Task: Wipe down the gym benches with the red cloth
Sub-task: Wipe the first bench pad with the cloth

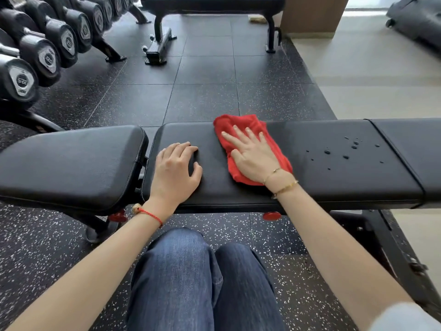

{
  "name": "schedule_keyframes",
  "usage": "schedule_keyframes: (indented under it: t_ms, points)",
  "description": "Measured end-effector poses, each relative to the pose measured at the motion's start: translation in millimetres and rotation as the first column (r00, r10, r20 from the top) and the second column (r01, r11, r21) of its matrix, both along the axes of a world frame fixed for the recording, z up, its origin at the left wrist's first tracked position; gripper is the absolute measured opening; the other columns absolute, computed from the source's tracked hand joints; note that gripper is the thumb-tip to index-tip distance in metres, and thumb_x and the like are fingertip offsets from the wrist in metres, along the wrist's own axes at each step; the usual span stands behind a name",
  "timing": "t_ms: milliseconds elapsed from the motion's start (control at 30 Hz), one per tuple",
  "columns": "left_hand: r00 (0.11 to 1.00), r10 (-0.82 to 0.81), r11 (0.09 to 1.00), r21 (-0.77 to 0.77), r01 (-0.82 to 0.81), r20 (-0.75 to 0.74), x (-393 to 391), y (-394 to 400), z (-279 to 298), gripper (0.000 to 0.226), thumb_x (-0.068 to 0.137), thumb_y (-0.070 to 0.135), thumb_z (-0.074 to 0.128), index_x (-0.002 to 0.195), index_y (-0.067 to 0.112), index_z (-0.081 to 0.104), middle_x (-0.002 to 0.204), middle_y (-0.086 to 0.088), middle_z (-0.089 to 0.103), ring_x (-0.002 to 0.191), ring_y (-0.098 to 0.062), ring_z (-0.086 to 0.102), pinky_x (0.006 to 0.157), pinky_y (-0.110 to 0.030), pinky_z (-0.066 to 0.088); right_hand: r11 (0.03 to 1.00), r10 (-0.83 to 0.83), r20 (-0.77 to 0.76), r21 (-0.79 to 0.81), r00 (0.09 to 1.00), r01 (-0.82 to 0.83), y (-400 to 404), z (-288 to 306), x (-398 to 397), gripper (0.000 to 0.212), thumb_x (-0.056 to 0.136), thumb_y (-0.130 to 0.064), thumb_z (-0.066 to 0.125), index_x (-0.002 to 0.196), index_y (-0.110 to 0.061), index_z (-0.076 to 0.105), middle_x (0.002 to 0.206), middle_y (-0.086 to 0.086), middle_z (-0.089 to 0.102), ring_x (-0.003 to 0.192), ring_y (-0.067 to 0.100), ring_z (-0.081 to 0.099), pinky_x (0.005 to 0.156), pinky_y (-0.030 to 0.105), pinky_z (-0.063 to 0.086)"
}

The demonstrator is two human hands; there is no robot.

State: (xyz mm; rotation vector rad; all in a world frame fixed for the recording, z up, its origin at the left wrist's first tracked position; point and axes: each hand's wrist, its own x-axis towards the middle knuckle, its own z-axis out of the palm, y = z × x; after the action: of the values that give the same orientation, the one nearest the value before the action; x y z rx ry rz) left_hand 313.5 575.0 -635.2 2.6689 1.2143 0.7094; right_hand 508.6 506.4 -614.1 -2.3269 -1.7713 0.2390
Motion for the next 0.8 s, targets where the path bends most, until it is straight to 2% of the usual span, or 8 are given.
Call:
schedule_keyframes:
  t_ms: [100,167,300,400,467,567,700,800]
  points:
    - [1.000,0.002,1.000,-0.004,-0.002,-0.015,0,-1,0,0.044,0.086,0.028,0.049,0.124,0.011,0.064,0.134,-0.007,0.062,0.129,-0.028,0.052,0.113,-0.046,0.035,0.990,0.137,0.000,0.038,0.991,-0.136,-36,-1,-18,0.057,0.096,-0.028,0.032,0.150,-0.042,0.018,0.162,-0.009,0.011,0.150,0.021,0.006,0.122,0.044,-0.001]
    - [1.000,0.002,1.000,-0.010,-0.002,-0.017,0,-1,-1,0.044,0.087,0.027,0.049,0.125,0.010,0.064,0.136,-0.008,0.061,0.130,-0.029,0.051,0.114,-0.047,0.034,0.984,0.169,0.004,0.056,0.986,-0.169,-64,-3,-16,0.059,0.092,-0.031,0.029,0.149,-0.045,0.019,0.161,-0.012,0.013,0.150,0.018,0.008,0.122,0.042,0.001]
    - [1.000,0.003,1.000,-0.008,-0.003,-0.012,-1,-2,-3,0.041,0.088,0.022,0.055,0.126,0.010,0.063,0.136,-0.009,0.061,0.132,-0.030,0.050,0.114,-0.047,0.034,0.999,0.006,0.020,0.032,1.000,-0.006,-80,-4,37,0.061,0.089,-0.032,0.024,0.149,-0.043,0.022,0.160,-0.011,0.016,0.149,0.018,0.012,0.121,0.043,0.006]
    - [1.000,0.010,1.000,-0.002,-0.010,-0.014,0,-2,-2,0.039,0.088,0.020,0.058,0.126,0.010,0.064,0.135,-0.008,0.062,0.131,-0.029,0.050,0.114,-0.046,0.034,0.980,-0.197,0.008,-0.003,0.980,0.197,-48,0,73,0.054,0.098,-0.027,0.029,0.150,-0.040,0.021,0.162,-0.006,0.012,0.149,0.023,0.010,0.120,0.047,0.004]
    - [1.000,0.012,1.000,0.004,-0.012,-0.013,1,-2,-2,0.039,0.088,0.020,0.058,0.125,0.010,0.064,0.134,-0.008,0.062,0.130,-0.028,0.051,0.114,-0.045,0.035,0.973,-0.231,0.011,-0.014,0.973,0.232,-24,1,70,0.053,0.099,-0.027,0.030,0.151,-0.038,0.020,0.162,-0.004,0.009,0.149,0.025,0.008,0.121,0.048,0.002]
    - [1.000,0.010,1.000,0.007,-0.010,-0.014,0,-2,-1,0.038,0.088,0.020,0.058,0.125,0.010,0.064,0.133,-0.008,0.062,0.130,-0.028,0.051,0.113,-0.046,0.035,0.993,-0.118,0.023,-0.004,0.993,0.118,-14,-1,38,0.054,0.099,-0.027,0.031,0.151,-0.037,0.019,0.162,-0.003,0.009,0.149,0.026,0.008,0.121,0.048,0.001]
    - [0.999,0.001,1.000,0.005,-0.001,-0.053,2,-2,1,0.039,0.087,0.020,0.056,0.124,0.009,0.064,0.133,-0.008,0.062,0.130,-0.030,0.052,0.112,-0.046,0.037,0.997,0.057,0.033,0.051,0.998,-0.059,-54,-4,5,0.057,0.097,-0.025,0.035,0.150,-0.040,0.020,0.161,-0.008,0.012,0.149,0.022,0.008,0.121,0.044,0.001]
    - [0.998,-0.007,1.000,0.002,0.007,-0.065,2,1,4,0.035,0.087,0.018,0.060,0.121,0.010,0.065,0.130,-0.008,0.063,0.128,-0.029,0.053,0.108,-0.045,0.040,0.994,0.074,0.015,0.085,0.997,-0.075,-91,-6,9,0.058,0.095,-0.027,0.035,0.149,-0.044,0.021,0.160,-0.012,0.016,0.149,0.017,0.010,0.122,0.041,0.003]
